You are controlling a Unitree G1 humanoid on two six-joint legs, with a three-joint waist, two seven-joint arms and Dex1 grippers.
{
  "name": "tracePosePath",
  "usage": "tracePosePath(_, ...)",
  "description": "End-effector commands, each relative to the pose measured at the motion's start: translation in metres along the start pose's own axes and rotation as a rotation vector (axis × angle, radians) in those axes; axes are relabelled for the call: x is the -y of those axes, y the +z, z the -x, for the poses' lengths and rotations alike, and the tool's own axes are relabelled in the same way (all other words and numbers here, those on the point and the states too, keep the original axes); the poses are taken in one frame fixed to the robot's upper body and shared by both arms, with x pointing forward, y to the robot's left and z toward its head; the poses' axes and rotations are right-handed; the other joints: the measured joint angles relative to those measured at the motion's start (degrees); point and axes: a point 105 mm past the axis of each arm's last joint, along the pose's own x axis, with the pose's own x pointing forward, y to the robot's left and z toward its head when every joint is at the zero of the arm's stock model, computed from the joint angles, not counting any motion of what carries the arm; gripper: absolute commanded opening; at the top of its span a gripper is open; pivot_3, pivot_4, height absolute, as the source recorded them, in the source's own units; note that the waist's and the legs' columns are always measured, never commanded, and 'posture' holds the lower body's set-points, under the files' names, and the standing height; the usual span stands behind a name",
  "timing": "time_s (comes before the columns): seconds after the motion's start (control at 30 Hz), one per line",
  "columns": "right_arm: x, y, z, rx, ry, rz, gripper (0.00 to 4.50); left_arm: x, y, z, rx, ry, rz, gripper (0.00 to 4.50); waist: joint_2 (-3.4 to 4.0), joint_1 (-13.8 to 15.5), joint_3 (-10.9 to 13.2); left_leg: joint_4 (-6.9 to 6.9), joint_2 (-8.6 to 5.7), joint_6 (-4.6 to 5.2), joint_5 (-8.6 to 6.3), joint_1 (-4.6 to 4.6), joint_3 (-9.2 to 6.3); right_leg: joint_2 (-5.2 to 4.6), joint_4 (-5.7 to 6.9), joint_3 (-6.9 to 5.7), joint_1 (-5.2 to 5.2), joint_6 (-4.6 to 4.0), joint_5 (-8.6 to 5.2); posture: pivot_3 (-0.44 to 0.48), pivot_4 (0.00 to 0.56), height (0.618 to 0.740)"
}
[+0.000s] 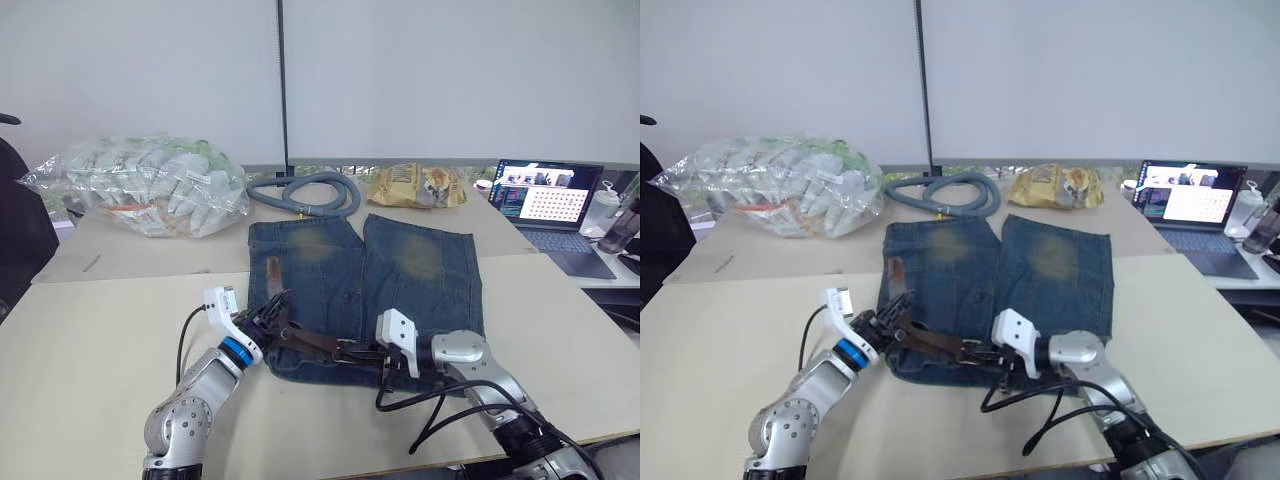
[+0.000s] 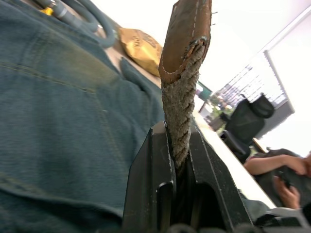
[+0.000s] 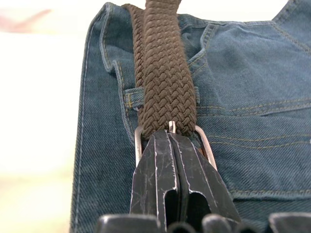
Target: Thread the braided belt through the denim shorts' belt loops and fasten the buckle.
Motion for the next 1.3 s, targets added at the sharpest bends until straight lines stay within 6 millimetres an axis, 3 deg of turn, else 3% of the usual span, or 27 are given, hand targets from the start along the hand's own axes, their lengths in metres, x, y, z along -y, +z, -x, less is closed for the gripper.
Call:
tracePosePath(0.03, -0.001, -0.022, -0.002, -0.108, 0.005, -0.008, 0.01, 0.002, 0.011, 0.001, 0.042, -0.012, -0.039, 0.00, 0.00, -0.01, 0.00, 0.00, 0.00, 0.00, 0.00, 0.02, 0.00, 0.00, 0.00, 0.00, -0.01, 0.00, 0.00, 0.000, 0.150, 0.740)
tracePosePath(0.17, -0.003, -0.023, -0.005, -0.123, 0.031, -0.009, 0.01, 0.002, 0.011, 0.002, 0.040, -0.015, -0.044, 0.00, 0.00, -0.01, 0.00, -0.01, 0.02, -0.04, -0.03, 0.13, -0.01, -0.01, -0.01, -0.01, 0.00, -0.01, -0.01, 0.000, 0.150, 0.740)
tracePosePath(0.3, -0.014, -0.037, -0.004, -0.202, 0.102, -0.031, 0.01, 0.002, 0.011, 0.002, 0.043, -0.016, -0.050, 0.00, 0.00, 0.00, -0.01, -0.04, 0.04, -0.06, -0.05, 0.18, -0.01, -0.01, 0.00, 0.00, 0.02, -0.03, -0.02, 0.000, 0.150, 0.740)
tracePosePath(0.43, -0.021, -0.033, -0.006, -0.174, 0.133, -0.043, 0.01, 0.001, 0.012, 0.001, 0.053, -0.011, -0.050, 0.00, -0.01, 0.06, -0.01, -0.04, 0.05, -0.08, -0.11, 0.24, -0.01, -0.03, -0.01, -0.01, 0.07, -0.06, -0.03, 0.000, 0.150, 0.740)
tracePosePath(1.3, -0.020, -0.037, 0.001, -0.204, 0.148, -0.033, 0.01, 0.001, 0.011, 0.000, 0.049, -0.020, -0.051, 0.00, -0.02, 0.12, -0.02, -0.05, 0.06, 0.10, -0.36, 0.28, -0.01, -0.10, -0.01, -0.04, 0.07, -0.08, -0.05, 0.000, 0.150, 0.740)
